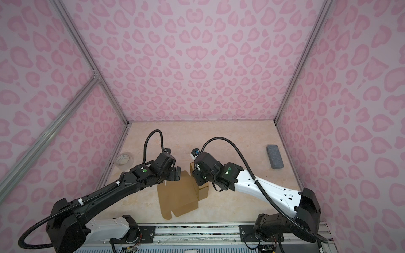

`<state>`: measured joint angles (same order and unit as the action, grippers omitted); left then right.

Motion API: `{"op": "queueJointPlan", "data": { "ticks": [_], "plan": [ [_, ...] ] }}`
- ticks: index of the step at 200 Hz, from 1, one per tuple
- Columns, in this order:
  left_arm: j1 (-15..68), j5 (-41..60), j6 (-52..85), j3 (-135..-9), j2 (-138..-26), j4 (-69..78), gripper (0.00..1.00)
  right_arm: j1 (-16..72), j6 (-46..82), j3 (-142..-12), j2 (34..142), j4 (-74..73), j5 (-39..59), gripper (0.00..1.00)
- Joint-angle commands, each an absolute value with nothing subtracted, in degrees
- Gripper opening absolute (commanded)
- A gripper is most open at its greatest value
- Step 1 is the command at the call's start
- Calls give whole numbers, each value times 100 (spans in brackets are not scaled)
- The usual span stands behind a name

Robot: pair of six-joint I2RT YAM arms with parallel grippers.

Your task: Fold the paper box

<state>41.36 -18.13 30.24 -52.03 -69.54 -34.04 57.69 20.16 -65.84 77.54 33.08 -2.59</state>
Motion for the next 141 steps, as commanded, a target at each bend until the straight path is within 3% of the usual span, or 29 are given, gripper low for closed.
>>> {"op": "queueJointPlan", "data": {
  "ticks": [1,141],
  "plan": [
    [4092,-2262,3095,-5186,-6620,-3512,97,5871,1793,-6654,7881,3590,-736,51],
    [4005,-2698,2930,-5378,-6476,-3883,97,6014,1643,-6861,8375,4084,-1278,51]
  ]
}}
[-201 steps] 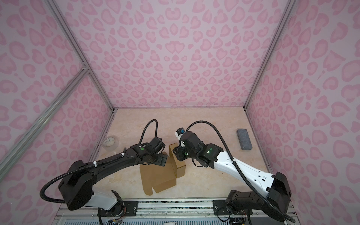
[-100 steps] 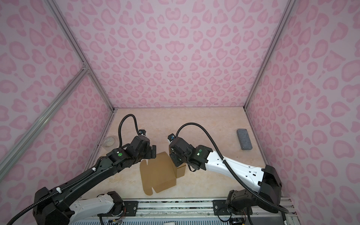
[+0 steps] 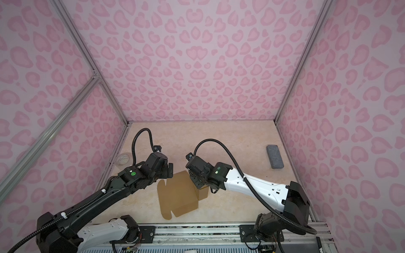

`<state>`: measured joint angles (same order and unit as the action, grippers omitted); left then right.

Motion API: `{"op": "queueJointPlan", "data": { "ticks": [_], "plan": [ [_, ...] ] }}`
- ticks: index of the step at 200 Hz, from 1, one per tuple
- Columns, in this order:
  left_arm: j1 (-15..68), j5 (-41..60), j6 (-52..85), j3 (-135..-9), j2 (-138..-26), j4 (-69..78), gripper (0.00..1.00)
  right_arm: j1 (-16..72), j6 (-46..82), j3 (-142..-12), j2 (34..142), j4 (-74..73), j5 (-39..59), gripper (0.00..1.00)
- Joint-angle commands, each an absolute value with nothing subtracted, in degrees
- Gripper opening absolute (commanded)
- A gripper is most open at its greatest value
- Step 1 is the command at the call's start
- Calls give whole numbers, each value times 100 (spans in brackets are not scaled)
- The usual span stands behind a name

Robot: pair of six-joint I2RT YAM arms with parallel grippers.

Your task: Fold the paper box

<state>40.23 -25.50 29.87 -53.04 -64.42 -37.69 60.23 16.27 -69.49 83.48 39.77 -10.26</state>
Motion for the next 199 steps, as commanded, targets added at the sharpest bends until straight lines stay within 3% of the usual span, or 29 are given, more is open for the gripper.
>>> {"op": "queueJointPlan", "data": {
  "ticks": [1,44,132,199],
  "plan": [
    [4002,-2698,2933,-5378,-6477,-3884,97,6013,1643,-6863,8376,4081,-1280,51],
    [4005,-2764,2918,-5475,-6460,-3977,97,5778,1813,-6609,8200,4069,-1330,50],
    [3987,-2643,2843,-6231,-5996,-4490,97,4111,2462,-4951,7392,3150,157,50],
    [3990,-2356,2821,-6749,-5806,-4785,97,3692,2944,-4035,7294,2553,713,51]
  ]
}}
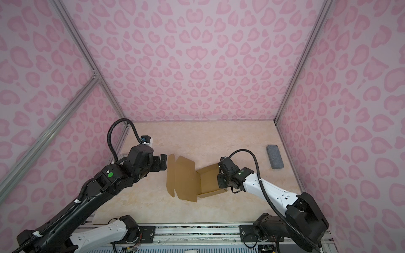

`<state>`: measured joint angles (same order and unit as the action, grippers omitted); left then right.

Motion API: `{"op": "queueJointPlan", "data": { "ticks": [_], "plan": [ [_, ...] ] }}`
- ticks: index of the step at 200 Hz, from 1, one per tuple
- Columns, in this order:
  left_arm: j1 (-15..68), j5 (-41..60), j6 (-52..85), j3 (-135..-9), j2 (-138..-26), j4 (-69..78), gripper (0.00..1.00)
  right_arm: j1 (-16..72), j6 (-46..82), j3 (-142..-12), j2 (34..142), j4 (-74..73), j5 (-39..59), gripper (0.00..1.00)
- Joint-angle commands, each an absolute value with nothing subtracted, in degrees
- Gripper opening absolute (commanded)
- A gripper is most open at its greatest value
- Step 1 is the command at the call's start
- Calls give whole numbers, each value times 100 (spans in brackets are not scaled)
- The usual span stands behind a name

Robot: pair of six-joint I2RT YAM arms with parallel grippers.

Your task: Fold the paper box

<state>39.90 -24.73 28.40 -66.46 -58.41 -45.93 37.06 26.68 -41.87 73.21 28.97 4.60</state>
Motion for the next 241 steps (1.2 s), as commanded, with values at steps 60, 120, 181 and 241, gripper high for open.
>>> {"op": "queueJointPlan", "data": {
  "ticks": [60,120,181,241],
  "plan": [
    [3990,-2294,3008,-6676,-5976,-4913,97,3598,3170,-3895,6866,2676,727,53],
    [3989,-1795,3508,-6031,-6179,-4531,97,2877,3439,-3405,6151,2742,722,53],
    [3988,-1189,3996,-5205,-6192,-3899,97,2867,3626,-2881,5792,2692,449,53],
    [3988,-1195,4052,-5082,-6224,-3800,97,4210,4701,-2760,6106,2172,554,54]
  ]
}}
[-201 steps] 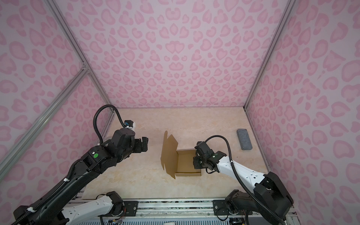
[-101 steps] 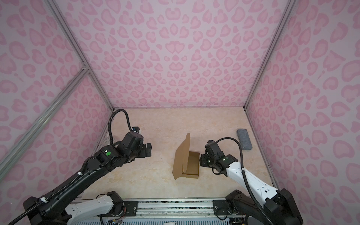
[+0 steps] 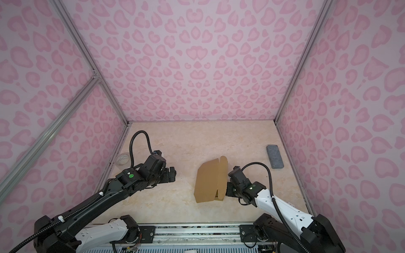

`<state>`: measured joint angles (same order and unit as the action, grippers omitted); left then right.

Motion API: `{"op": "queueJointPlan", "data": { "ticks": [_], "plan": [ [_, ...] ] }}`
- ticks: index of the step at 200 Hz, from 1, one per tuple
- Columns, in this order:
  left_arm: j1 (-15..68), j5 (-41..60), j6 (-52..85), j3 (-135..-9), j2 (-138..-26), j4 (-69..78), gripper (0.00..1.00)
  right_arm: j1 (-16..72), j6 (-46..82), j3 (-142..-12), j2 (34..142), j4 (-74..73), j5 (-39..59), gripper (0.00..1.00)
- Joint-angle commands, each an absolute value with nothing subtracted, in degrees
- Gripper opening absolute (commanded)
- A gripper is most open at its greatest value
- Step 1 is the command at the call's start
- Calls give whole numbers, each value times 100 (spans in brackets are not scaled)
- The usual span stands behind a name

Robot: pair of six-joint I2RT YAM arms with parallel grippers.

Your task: Fold the paper box

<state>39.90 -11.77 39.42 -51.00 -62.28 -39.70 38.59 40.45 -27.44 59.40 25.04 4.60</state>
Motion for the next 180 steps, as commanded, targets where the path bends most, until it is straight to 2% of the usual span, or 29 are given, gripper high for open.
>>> {"op": "queueJointPlan", "data": {
  "ticks": [1,53,128,180],
  "plan": [
    [3989,-1195,4052,-5081,-6219,-3798,97,4219,4723,-2764,6116,2162,571,54],
    [3990,-1503,4207,-4975,-6004,-3871,97,5202,4799,-3424,6565,1876,299,54],
    [3989,-1820,4684,-4448,-5226,-3836,97,5848,3985,-4785,7824,1842,479,53],
    [3990,-1650,4596,-4116,-4876,-3556,97,5982,3662,-5465,8169,1952,473,53]
  ]
}}
